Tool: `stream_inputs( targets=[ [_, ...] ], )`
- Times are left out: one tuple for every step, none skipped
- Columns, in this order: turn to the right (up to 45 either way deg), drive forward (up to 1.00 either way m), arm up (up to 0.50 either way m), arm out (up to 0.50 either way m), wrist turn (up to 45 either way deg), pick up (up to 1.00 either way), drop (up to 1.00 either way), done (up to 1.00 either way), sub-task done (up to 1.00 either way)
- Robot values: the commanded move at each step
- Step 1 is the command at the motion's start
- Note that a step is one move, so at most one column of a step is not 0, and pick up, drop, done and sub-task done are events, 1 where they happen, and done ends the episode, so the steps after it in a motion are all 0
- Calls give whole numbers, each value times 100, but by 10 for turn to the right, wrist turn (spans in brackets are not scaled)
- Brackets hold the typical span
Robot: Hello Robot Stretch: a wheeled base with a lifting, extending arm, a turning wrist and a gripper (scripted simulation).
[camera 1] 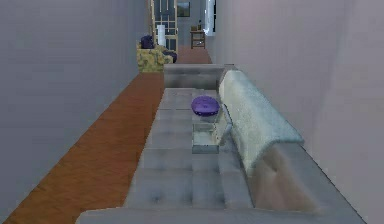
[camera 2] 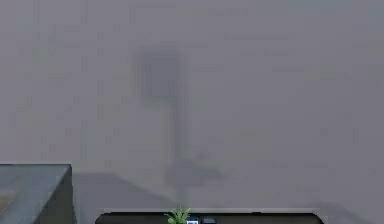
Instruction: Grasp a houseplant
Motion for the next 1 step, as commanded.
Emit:
stream_inputs(
  targets=[
    [0,0,0,0,450,0,0,0,0]
  ],
)
